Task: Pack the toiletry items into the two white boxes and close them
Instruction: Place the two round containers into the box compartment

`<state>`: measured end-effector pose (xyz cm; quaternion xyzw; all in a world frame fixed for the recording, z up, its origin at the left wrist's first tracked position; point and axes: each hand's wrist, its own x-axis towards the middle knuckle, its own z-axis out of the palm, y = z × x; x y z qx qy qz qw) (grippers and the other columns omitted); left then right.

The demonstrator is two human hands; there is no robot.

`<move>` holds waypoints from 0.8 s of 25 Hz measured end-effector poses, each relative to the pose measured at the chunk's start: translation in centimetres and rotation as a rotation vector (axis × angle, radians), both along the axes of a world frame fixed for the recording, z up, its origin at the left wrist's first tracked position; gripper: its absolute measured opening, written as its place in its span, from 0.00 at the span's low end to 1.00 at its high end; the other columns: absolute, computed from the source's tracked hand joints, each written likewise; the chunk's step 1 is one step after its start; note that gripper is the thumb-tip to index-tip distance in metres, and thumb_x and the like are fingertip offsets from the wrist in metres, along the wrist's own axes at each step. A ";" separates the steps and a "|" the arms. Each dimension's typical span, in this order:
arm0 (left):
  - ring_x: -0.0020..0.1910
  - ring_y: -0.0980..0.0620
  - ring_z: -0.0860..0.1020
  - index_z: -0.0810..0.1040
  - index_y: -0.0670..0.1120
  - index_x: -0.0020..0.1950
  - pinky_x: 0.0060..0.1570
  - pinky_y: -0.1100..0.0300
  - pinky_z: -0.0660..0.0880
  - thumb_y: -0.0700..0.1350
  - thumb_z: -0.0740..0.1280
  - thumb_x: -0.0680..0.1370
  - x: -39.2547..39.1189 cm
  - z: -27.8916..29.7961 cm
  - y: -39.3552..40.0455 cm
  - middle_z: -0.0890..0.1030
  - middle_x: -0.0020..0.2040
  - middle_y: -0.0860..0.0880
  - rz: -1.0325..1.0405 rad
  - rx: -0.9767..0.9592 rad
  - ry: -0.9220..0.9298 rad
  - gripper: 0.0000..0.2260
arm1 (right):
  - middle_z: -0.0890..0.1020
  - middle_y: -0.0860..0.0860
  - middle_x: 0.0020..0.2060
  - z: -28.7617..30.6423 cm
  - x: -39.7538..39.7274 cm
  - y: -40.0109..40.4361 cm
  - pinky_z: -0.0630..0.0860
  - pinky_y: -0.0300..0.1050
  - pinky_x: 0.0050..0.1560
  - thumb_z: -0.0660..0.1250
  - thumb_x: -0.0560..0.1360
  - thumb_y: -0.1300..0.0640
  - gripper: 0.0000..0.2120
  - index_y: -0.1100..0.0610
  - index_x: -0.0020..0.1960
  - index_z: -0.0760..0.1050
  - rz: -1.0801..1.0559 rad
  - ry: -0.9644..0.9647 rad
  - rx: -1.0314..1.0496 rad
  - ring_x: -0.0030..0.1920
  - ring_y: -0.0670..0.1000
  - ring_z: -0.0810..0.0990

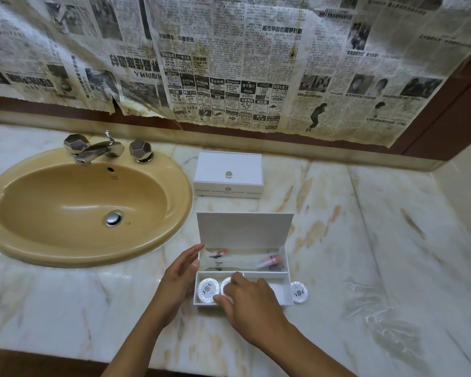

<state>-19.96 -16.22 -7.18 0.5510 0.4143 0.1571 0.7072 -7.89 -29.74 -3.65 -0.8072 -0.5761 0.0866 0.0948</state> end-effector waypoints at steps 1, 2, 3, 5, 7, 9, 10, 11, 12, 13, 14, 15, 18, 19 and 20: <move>0.60 0.50 0.83 0.77 0.60 0.67 0.55 0.55 0.81 0.46 0.63 0.83 0.0 0.1 0.0 0.82 0.64 0.52 0.001 -0.001 0.001 0.15 | 0.77 0.45 0.33 0.0 -0.1 0.0 0.61 0.42 0.32 0.54 0.74 0.42 0.20 0.49 0.33 0.77 -0.001 0.005 0.008 0.28 0.49 0.75; 0.60 0.50 0.83 0.77 0.60 0.67 0.54 0.55 0.82 0.46 0.63 0.83 0.0 0.2 0.0 0.82 0.64 0.52 0.001 -0.001 0.003 0.15 | 0.78 0.46 0.36 -0.1 -0.1 -0.1 0.64 0.43 0.35 0.53 0.75 0.42 0.21 0.50 0.35 0.78 0.002 0.051 0.014 0.32 0.50 0.76; 0.59 0.50 0.83 0.77 0.60 0.67 0.54 0.56 0.82 0.46 0.63 0.83 0.1 0.3 -0.1 0.83 0.63 0.52 0.003 -0.003 0.004 0.15 | 0.79 0.47 0.39 -0.1 0.1 -0.2 0.66 0.46 0.39 0.50 0.75 0.41 0.23 0.51 0.39 0.79 -0.007 0.108 0.022 0.37 0.52 0.78; 0.58 0.50 0.84 0.77 0.60 0.67 0.54 0.54 0.81 0.45 0.63 0.84 0.1 0.4 -0.1 0.83 0.62 0.51 0.012 -0.015 0.008 0.14 | 0.80 0.48 0.44 0.3 0.6 -0.4 0.69 0.48 0.45 0.47 0.75 0.40 0.26 0.52 0.45 0.80 -0.034 0.190 0.041 0.42 0.53 0.78; 0.57 0.49 0.84 0.78 0.60 0.66 0.52 0.55 0.81 0.45 0.63 0.84 0.2 0.6 -0.2 0.84 0.62 0.51 0.018 -0.023 0.015 0.14 | 0.81 0.46 0.41 0.8 1.3 -0.7 0.73 0.45 0.42 0.53 0.75 0.42 0.20 0.51 0.44 0.81 -0.079 0.238 0.163 0.39 0.50 0.79; 0.57 0.50 0.84 0.78 0.60 0.66 0.49 0.57 0.82 0.45 0.63 0.84 0.2 0.8 -0.2 0.84 0.61 0.52 0.020 -0.025 0.022 0.14 | 0.81 0.45 0.38 1.2 2.7 -1.1 0.75 0.42 0.40 0.59 0.74 0.46 0.14 0.50 0.42 0.81 -0.128 0.225 0.293 0.36 0.49 0.79; 0.57 0.50 0.84 0.78 0.60 0.66 0.48 0.59 0.82 0.45 0.63 0.84 0.2 0.8 -0.2 0.84 0.61 0.52 0.023 -0.027 0.024 0.14 | 0.80 0.45 0.38 1.3 3.7 -1.4 0.75 0.42 0.39 0.60 0.74 0.47 0.12 0.50 0.42 0.80 -0.168 0.221 0.334 0.36 0.48 0.79; 0.57 0.51 0.84 0.78 0.60 0.66 0.47 0.60 0.81 0.45 0.63 0.84 0.2 0.8 -0.2 0.84 0.61 0.52 0.022 -0.027 0.029 0.14 | 0.80 0.45 0.38 1.4 4.8 -1.7 0.75 0.42 0.39 0.60 0.74 0.48 0.11 0.50 0.42 0.80 -0.226 0.217 0.365 0.36 0.47 0.79; 0.58 0.51 0.84 0.78 0.60 0.66 0.47 0.60 0.81 0.45 0.63 0.84 0.2 0.8 -0.2 0.84 0.61 0.52 0.020 -0.027 0.032 0.14 | 0.80 0.45 0.39 1.7 6.0 -2.1 0.75 0.42 0.39 0.62 0.74 0.50 0.09 0.50 0.43 0.80 -0.295 0.222 0.379 0.36 0.46 0.79; 0.58 0.51 0.84 0.78 0.60 0.66 0.48 0.60 0.81 0.45 0.62 0.84 0.1 0.8 -0.2 0.84 0.62 0.52 0.016 -0.026 0.034 0.14 | 0.80 0.46 0.40 1.7 7.2 -2.7 0.73 0.41 0.39 0.64 0.74 0.52 0.07 0.50 0.45 0.80 -0.368 0.225 0.380 0.35 0.46 0.79; 0.58 0.51 0.83 0.77 0.60 0.66 0.49 0.59 0.81 0.45 0.62 0.84 0.1 0.8 -0.2 0.84 0.62 0.52 0.012 -0.026 0.034 0.14 | 0.81 0.47 0.42 1.6 8.3 -3.3 0.72 0.39 0.39 0.66 0.74 0.54 0.05 0.51 0.47 0.81 -0.433 0.223 0.363 0.36 0.48 0.79; 0.59 0.51 0.83 0.77 0.60 0.67 0.50 0.58 0.81 0.45 0.62 0.84 0.1 0.6 -0.2 0.84 0.62 0.52 0.009 -0.024 0.035 0.14 | 0.81 0.49 0.45 1.3 9.2 -4.0 0.71 0.39 0.40 0.67 0.74 0.55 0.06 0.52 0.49 0.81 -0.488 0.224 0.324 0.37 0.50 0.79; 0.61 0.50 0.82 0.78 0.60 0.66 0.55 0.54 0.80 0.45 0.62 0.84 0.1 0.4 -0.1 0.83 0.63 0.51 0.012 -0.019 0.039 0.14 | 0.79 0.51 0.53 -0.1 10.8 -5.8 0.72 0.41 0.46 0.66 0.75 0.54 0.12 0.52 0.58 0.78 -0.594 0.265 0.108 0.46 0.53 0.80; 0.62 0.49 0.82 0.78 0.61 0.66 0.56 0.53 0.79 0.46 0.62 0.84 0.1 0.2 -0.1 0.83 0.63 0.52 0.012 -0.019 0.043 0.14 | 0.77 0.51 0.55 -0.6 11.0 -6.3 0.74 0.43 0.49 0.66 0.75 0.52 0.14 0.51 0.60 0.76 -0.597 0.272 0.034 0.49 0.53 0.80; 0.63 0.49 0.81 0.78 0.62 0.65 0.58 0.51 0.79 0.46 0.62 0.84 0.1 0.1 0.0 0.82 0.64 0.52 0.011 -0.018 0.048 0.14 | 0.76 0.50 0.57 -1.1 10.9 -6.6 0.74 0.45 0.51 0.66 0.75 0.51 0.16 0.50 0.62 0.74 -0.582 0.282 -0.029 0.52 0.53 0.79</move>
